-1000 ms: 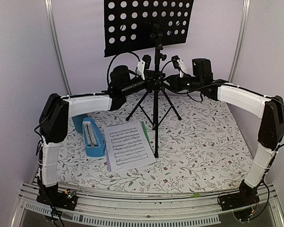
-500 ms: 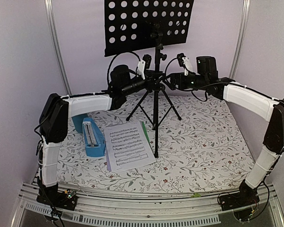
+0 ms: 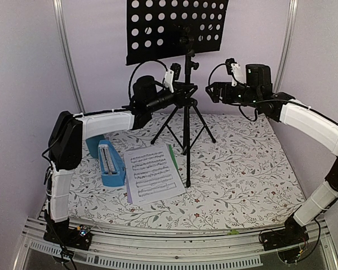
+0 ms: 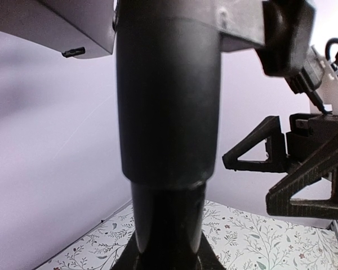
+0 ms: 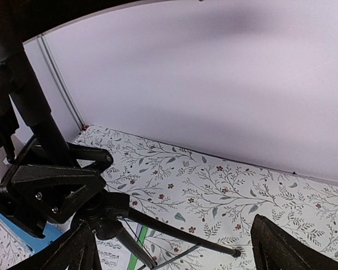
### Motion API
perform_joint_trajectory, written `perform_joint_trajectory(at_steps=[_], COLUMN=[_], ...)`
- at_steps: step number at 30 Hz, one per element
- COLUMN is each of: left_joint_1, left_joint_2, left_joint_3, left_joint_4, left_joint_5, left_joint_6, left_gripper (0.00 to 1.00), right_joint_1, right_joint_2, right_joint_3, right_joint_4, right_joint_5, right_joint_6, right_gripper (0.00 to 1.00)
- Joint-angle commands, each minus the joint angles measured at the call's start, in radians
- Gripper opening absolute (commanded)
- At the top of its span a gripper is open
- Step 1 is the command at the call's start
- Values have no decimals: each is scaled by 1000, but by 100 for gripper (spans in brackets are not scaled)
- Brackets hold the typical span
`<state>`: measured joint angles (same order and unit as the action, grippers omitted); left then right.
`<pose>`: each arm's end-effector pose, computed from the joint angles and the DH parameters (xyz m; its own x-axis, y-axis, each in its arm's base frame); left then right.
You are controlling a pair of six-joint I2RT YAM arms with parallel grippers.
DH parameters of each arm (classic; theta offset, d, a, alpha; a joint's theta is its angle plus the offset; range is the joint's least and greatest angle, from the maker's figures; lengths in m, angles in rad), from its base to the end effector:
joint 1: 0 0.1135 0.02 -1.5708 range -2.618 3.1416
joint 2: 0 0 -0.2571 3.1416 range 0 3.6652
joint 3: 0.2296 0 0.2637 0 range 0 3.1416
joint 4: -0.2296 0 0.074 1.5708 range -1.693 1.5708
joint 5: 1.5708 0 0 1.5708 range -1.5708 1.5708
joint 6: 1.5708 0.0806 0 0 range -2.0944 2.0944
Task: Set up the instrument practice props
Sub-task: Screw the knob on the music stand, then place the music stand at the center of the board.
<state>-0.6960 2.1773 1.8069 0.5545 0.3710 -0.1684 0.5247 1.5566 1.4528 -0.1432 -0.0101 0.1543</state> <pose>0.4219 -0.3906 0.3150 -0.0075 -0.1973 -0.9803 0.8823 0.4601 -0.0993 0.3699 0.2150 0.3659 -0.2874 0.0112 -0.9578 -0.4708 0.8691 0.1515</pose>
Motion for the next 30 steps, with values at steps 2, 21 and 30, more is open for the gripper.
perform_joint_trajectory(at_steps=[2,21,30], left_joint_1=[-23,-23,-23], left_joint_2=[24,19,21], left_joint_3=[47,40,42], left_joint_4=[-15,-24,-26], left_joint_5=[-18,-2,3], left_joint_6=[-9,-5,-4], left_gripper=[0,0,0], right_joint_1=[5,50,117], right_joint_2=[-69,-265,-231], right_joint_3=[-44,-298,-278], right_joint_4=[-50,66,38], right_joint_5=[100,210,250], right_joint_6=[35,171,225], right_gripper=[99,99,99])
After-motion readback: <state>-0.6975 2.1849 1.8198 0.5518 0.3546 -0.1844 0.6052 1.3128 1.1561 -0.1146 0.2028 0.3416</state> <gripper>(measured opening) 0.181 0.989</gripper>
